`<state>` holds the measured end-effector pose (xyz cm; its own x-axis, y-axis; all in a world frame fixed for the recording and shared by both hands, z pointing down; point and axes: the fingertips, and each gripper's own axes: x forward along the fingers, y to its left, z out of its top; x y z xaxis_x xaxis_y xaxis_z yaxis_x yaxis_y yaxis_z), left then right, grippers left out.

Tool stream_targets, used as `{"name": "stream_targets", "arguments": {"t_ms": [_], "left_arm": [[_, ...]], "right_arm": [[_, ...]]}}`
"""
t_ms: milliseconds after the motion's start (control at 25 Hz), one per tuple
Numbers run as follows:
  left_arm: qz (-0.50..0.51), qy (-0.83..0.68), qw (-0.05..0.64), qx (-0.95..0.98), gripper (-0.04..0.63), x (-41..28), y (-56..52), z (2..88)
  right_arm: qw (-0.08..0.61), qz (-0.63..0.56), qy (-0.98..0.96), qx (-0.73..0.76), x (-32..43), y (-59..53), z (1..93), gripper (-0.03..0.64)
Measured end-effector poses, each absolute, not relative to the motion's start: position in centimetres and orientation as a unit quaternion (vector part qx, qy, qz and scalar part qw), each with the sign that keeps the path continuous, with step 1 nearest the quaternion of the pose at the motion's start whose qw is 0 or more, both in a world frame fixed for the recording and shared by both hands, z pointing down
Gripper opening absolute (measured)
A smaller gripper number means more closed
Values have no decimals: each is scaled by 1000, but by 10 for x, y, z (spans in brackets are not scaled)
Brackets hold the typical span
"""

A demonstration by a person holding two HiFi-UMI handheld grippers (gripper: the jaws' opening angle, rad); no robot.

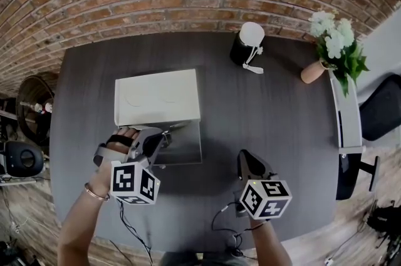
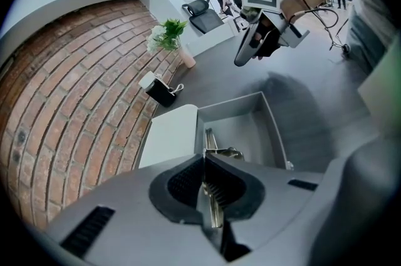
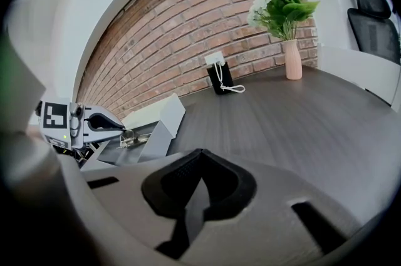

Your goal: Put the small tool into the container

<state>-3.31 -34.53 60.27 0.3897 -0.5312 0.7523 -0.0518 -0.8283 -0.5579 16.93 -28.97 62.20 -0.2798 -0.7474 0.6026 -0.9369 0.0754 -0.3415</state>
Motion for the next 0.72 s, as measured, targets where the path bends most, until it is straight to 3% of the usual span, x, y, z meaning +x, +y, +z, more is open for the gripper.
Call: {"name": "stream_targets", "arguments": {"t_ms": [480, 720], "left_arm": [[-528, 190, 229, -795, 8, -30, -345, 610], [-530, 188, 177, -808, 9, -30, -341, 613]], "right_arm": [[135, 348, -724, 581, 172, -288, 622, 2], [134, 348, -724, 581, 174, -287, 621, 2]]}}
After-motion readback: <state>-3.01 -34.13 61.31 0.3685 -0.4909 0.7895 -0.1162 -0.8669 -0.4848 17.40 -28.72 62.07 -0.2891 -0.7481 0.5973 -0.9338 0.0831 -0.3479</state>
